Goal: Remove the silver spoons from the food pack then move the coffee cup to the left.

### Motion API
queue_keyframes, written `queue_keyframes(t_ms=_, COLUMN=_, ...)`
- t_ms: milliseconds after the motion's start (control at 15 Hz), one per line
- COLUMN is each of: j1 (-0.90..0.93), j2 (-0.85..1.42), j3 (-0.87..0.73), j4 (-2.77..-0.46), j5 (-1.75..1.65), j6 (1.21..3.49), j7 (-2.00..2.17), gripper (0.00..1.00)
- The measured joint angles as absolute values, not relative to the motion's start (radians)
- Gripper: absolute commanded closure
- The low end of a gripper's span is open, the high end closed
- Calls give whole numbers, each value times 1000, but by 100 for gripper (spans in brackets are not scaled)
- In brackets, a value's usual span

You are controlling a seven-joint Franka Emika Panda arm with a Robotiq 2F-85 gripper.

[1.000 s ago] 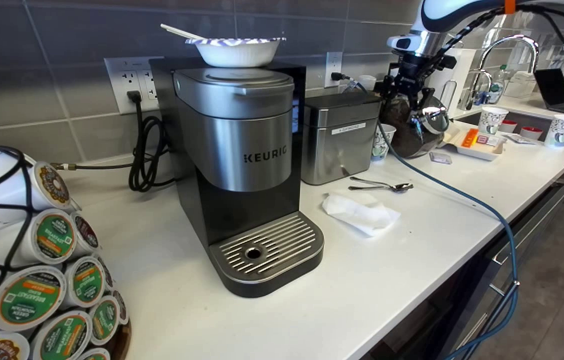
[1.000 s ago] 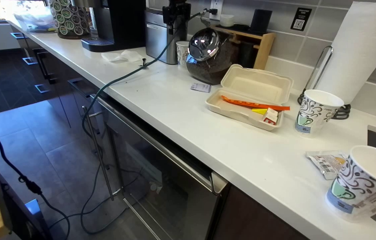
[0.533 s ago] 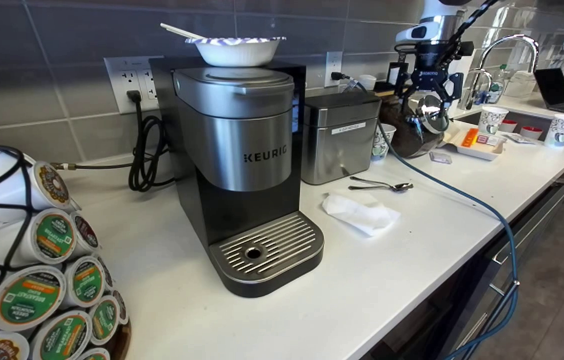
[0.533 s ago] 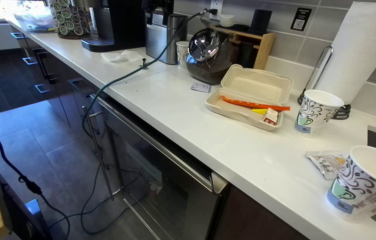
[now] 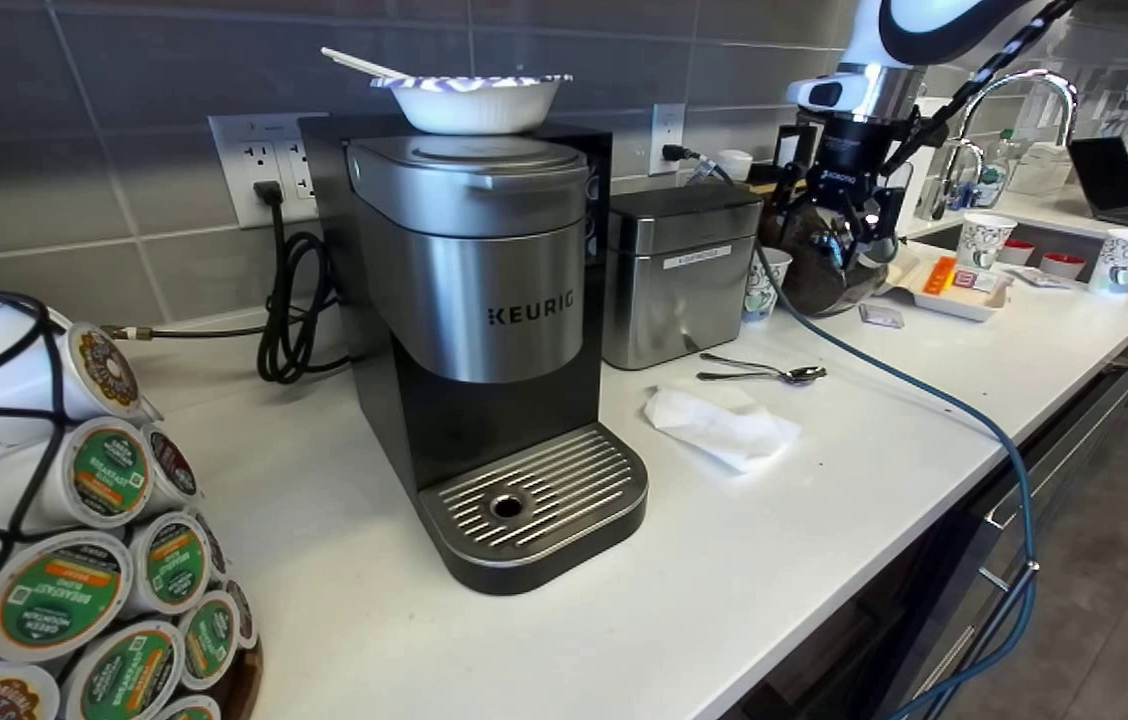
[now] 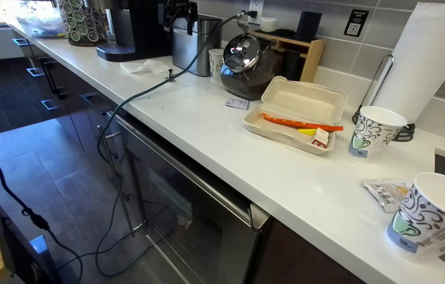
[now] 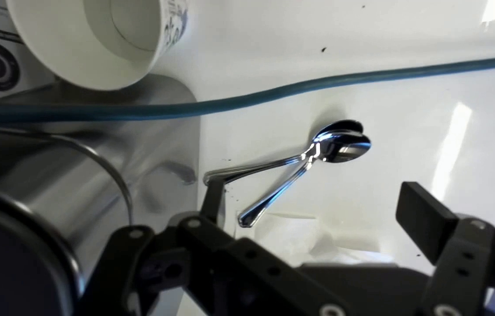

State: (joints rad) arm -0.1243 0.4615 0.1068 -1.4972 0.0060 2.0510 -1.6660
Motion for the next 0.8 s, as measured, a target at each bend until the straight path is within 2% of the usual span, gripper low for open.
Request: queue_keyframes(t_ms=800, j1=-64, j2=144, j3=87, j4=-2095, j5=46, j6=2639, j7=-1114, gripper=0)
